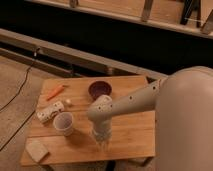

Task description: Push the eraser across the table

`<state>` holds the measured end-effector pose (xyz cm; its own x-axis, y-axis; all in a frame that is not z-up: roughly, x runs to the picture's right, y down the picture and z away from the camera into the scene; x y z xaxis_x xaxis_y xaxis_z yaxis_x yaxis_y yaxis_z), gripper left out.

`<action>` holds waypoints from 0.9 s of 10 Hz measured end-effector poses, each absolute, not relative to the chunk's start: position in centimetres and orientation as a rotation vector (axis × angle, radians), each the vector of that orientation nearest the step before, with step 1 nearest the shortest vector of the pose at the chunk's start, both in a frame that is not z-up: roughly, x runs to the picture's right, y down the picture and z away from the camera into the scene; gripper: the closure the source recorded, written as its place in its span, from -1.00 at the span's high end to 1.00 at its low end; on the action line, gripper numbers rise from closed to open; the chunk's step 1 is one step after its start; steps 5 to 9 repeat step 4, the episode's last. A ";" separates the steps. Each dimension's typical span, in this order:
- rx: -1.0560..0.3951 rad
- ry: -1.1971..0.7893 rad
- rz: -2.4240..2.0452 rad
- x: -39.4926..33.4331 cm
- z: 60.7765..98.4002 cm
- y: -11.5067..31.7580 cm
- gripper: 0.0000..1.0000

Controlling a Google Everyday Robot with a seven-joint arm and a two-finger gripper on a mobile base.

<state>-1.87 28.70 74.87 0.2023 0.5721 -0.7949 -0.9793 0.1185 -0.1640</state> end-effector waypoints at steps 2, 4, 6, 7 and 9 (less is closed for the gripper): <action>-0.747 0.594 1.296 -2.1 75.9 25.6 -1.00; -0.719 0.568 1.318 -2.0 76.0 23.8 -0.91; -0.719 0.568 1.318 -2.0 76.0 23.8 -0.91; -0.719 0.568 1.318 -2.0 76.0 23.8 -0.91; -0.719 0.568 1.318 -2.0 76.0 23.8 -0.91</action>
